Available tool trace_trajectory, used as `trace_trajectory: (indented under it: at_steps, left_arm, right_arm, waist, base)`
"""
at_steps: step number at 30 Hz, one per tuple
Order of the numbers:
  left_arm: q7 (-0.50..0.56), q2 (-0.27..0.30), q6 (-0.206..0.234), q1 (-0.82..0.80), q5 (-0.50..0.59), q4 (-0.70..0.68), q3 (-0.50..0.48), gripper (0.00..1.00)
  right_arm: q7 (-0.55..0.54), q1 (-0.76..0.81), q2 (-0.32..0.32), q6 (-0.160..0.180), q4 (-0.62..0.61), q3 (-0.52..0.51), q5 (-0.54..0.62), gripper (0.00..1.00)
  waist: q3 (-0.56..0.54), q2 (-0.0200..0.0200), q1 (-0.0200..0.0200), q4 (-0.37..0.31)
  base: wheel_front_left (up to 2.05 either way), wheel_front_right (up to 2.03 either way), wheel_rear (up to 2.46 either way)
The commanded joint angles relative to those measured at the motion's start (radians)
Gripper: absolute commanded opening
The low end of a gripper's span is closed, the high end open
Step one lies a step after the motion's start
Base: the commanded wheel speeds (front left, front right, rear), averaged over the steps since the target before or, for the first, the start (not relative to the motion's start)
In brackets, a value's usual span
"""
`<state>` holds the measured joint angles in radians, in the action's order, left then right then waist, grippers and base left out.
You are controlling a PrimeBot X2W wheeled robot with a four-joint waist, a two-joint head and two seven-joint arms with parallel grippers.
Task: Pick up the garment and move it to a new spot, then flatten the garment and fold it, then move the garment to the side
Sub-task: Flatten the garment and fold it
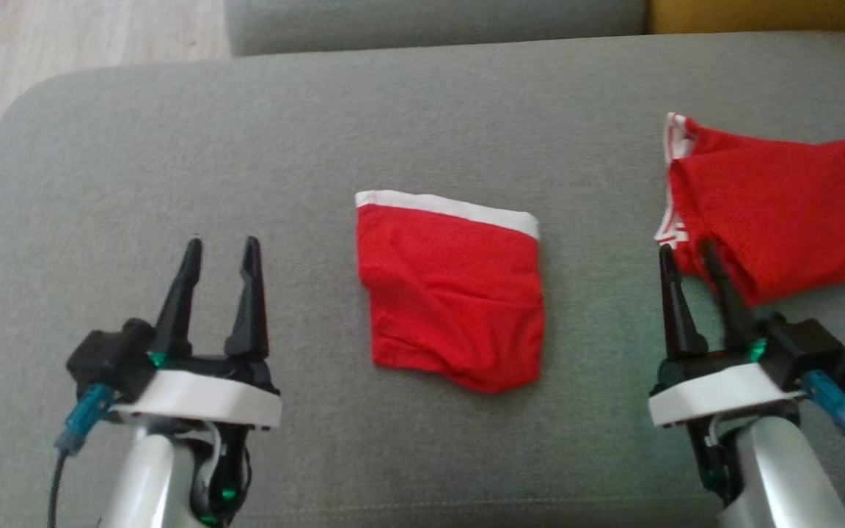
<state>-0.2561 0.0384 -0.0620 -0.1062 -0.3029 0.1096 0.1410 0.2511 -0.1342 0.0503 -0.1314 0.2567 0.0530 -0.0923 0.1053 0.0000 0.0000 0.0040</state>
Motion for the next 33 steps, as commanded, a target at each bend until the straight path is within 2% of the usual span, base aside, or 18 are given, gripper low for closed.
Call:
trace_trajectory:
  at_steps: [1,7,12,21,27,33]
  left_arm:
    - [-0.006,0.012,-0.007,-0.045,-0.006,-0.022,-0.018,1.00]
    - [-0.006,0.012,-0.011,-0.065,-0.016,0.003,0.018,1.00]
    - [-0.006,0.012,-0.010,-0.071,-0.023,0.022,0.034,1.00]
    - [-0.006,0.012,-0.002,-0.078,-0.042,0.033,0.050,1.00]
    - [-0.006,0.012,0.000,-0.073,-0.044,0.034,0.044,1.00]
    - [-0.006,0.012,-0.001,-0.073,-0.033,0.033,0.025,1.00]
  right_arm:
    - [0.010,-0.054,0.000,0.001,-0.037,0.041,0.009,0.00]
    - [0.010,-0.114,0.000,0.001,0.012,0.135,0.019,0.00]
    - [0.007,-0.175,0.000,0.001,0.122,0.190,0.038,0.00]
    - [-0.016,-0.287,0.000,0.001,0.393,0.173,0.090,0.00]
    - [-0.040,-0.320,0.000,0.001,0.534,0.172,0.095,0.00]
    - [-0.010,-0.343,0.000,0.001,0.544,0.215,0.030,0.00]
  waist:
    - [0.029,0.0000,0.0000,0.040]
    - [0.072,0.0000,0.0000,0.149]
    - [0.092,0.0000,0.0000,0.242]
    - [0.126,0.0000,0.0000,0.376]
    - [0.130,0.0000,0.0000,0.393]
    - [0.104,0.0000,0.0000,0.337]
  base:
    - [0.00,0.00,0.00]
    - [0.00,0.00,0.00]
    - [0.00,0.00,0.00]
    - [0.00,0.00,0.00]
    - [0.00,0.00,0.00]
    - [0.00,0.00,0.00]
